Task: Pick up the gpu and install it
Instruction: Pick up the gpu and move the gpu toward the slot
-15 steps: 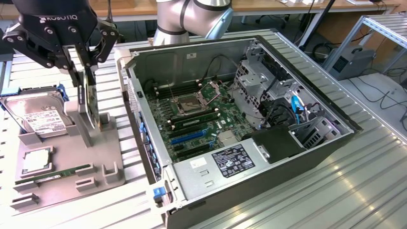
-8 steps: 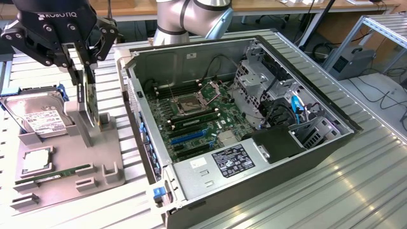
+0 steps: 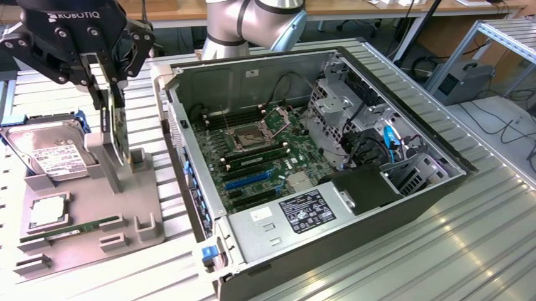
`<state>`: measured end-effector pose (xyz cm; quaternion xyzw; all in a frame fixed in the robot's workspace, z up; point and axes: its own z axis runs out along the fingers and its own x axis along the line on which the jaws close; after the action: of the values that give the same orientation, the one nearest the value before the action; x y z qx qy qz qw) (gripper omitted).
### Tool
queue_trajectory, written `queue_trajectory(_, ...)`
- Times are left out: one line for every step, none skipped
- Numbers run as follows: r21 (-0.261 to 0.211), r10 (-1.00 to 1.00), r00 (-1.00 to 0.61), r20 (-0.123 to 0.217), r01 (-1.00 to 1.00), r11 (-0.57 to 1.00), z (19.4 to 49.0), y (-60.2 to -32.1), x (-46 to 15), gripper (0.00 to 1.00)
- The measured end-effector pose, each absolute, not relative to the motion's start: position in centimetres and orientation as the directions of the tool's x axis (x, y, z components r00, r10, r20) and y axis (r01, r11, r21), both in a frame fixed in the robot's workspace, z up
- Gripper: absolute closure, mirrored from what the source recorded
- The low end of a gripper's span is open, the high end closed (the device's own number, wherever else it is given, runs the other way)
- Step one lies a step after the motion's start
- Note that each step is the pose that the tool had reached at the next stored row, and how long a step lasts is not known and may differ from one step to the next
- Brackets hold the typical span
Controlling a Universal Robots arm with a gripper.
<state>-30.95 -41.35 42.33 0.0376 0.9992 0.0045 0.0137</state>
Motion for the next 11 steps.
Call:
queue_trajectory(0.01,0.075,-0.997,-0.027,0.075,0.997,42.37,-41.35,-30.95,0.73)
queue_trajectory(0.01,0.075,-0.997,-0.027,0.075,0.997,42.47,-41.34,-30.95,0.73)
queue_trajectory(0.01,0.075,-0.997,-0.027,0.075,0.997,42.57,-41.35,-30.95,0.73)
queue_trajectory(0.01,0.075,-0.997,-0.027,0.075,0.997,42.63,-41.34,-30.95,0.73)
queue_trajectory(0.01,0.075,-0.997,-0.027,0.075,0.997,42.69,-41.35,-30.95,0.73)
queue_trajectory(0.01,0.075,-0.997,-0.027,0.075,0.997,42.75,-41.35,-30.95,0.73)
queue_trajectory(0.01,0.075,-0.997,-0.027,0.075,0.997,42.81,-41.35,-30.95,0.73)
queue_trajectory(0.01,0.075,-0.997,-0.027,0.075,0.997,42.87,-41.35,-30.95,0.73)
queue_trajectory(0.01,0.075,-0.997,-0.027,0.075,0.997,42.92,-41.34,-30.95,0.73)
queue_trajectory(0.01,0.075,-0.997,-0.027,0.075,0.997,42.98,-41.34,-30.95,0.73)
queue_trajectory(0.01,0.075,-0.997,-0.027,0.075,0.997,43.04,-41.34,-30.95,0.73)
